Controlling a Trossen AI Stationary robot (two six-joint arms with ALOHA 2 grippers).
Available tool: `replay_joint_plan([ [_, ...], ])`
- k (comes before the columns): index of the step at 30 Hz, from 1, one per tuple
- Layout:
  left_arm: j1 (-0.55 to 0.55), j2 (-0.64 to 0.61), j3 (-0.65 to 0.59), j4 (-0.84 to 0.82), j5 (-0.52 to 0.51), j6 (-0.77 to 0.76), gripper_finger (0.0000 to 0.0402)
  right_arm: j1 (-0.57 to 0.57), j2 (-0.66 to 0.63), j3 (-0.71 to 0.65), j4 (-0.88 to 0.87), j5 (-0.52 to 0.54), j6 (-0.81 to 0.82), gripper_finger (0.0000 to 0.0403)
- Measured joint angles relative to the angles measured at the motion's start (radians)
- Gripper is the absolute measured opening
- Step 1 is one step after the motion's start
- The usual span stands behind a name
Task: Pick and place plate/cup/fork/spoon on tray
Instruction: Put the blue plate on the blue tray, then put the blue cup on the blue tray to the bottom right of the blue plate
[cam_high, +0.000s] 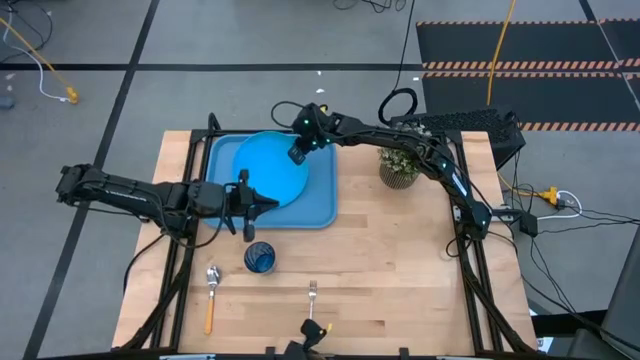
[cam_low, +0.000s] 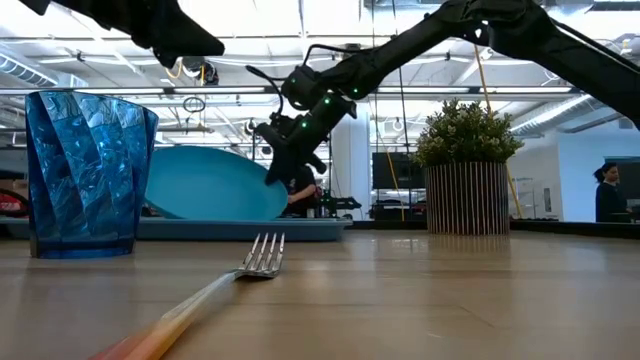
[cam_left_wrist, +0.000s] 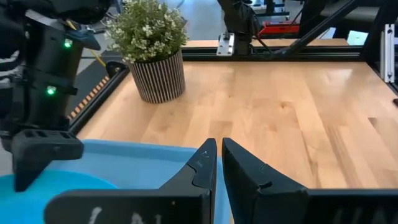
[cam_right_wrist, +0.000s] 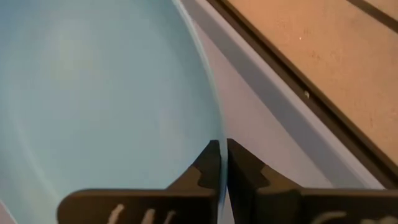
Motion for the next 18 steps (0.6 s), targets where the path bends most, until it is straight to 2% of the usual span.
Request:
replay_joint_plan([
  [6,-0.013,0.000,0.000,-0.020,0.000,-0.012,0.0031,0.003,-0.002,-0.001,0.005,0.002,-0.007,0.0038],
  [18,-0.035,0.000,0.000,-0.020,0.001,-0.014,0.0031,0.003,-0.002,-0.001,0.008,0.004,-0.028,0.0160],
])
